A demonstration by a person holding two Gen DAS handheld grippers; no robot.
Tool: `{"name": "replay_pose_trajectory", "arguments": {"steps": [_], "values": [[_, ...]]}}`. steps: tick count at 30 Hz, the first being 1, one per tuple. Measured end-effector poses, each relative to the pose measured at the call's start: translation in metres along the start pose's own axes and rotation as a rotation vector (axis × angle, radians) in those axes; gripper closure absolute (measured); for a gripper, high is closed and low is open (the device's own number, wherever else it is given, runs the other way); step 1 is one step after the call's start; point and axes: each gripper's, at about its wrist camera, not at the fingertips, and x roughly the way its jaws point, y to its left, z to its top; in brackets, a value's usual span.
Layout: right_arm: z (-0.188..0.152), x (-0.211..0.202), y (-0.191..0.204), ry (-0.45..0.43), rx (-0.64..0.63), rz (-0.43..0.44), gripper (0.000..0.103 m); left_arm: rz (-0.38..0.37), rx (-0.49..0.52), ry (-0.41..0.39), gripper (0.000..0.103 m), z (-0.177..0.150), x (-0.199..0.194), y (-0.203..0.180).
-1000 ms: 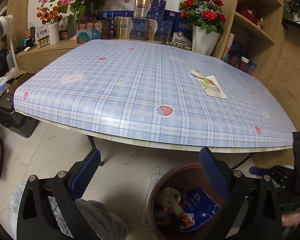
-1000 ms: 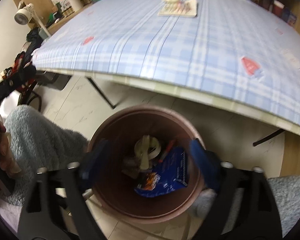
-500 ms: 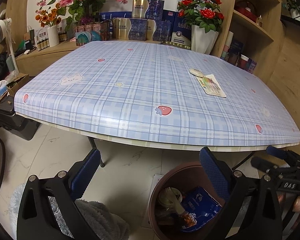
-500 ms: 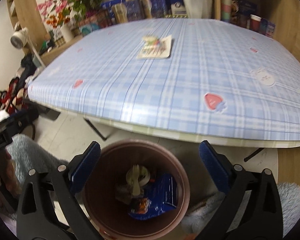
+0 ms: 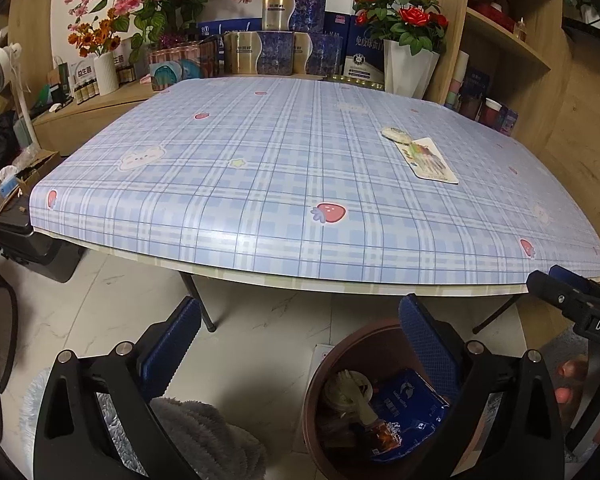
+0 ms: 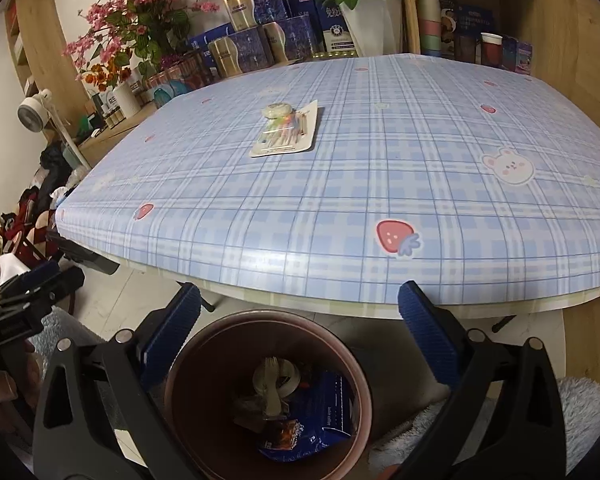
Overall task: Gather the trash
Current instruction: 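Grasp the candle card with the right tool while the left tool grasps the cream pad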
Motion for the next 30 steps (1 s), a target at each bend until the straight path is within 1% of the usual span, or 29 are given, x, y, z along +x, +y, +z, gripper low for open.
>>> {"name": "replay_pose_trajectory", "arguments": {"steps": [5, 8, 9, 12, 16, 18, 20, 24, 30], "values": [[0.001, 0.003, -0.008, 0.000, 0.026, 0.018, 0.006, 0.010, 0.009, 0.012, 0.006, 0.000, 0.004, -0.003], [0.004, 0.004, -0.011, 0.007, 0.035, 0.049, 0.006, 0.011, 0.009, 0.016, 0.006, 0.004, 0.006, -0.004], [0.006, 0.004, -0.012, 0.008, 0.032, 0.049, 0.006, 0.006, 0.008, 0.012, 0.006, 0.006, 0.006, -0.004], [0.013, 0.005, -0.013, 0.010, 0.001, 0.010, 0.006, -0.010, 0.024, 0.003, 0.006, 0.017, 0.007, -0.009], [0.028, 0.013, -0.022, 0.025, -0.014, -0.003, 0.006, -0.061, 0.069, -0.001, 0.006, 0.044, 0.015, -0.026], [0.034, 0.019, -0.028, 0.040, 0.000, -0.002, 0.006, -0.092, 0.075, 0.008, 0.006, 0.062, 0.024, -0.034], [0.042, 0.026, -0.035, 0.055, 0.019, -0.019, 0.006, -0.112, 0.070, 0.018, 0.006, 0.077, 0.032, -0.040], [0.062, 0.042, -0.038, 0.070, 0.016, -0.021, 0.006, -0.107, 0.022, 0.004, 0.006, 0.117, 0.050, -0.040], [0.110, 0.080, -0.017, 0.099, -0.039, -0.005, 0.006, -0.076, -0.018, 0.001, 0.011, 0.154, 0.075, -0.026]]}}
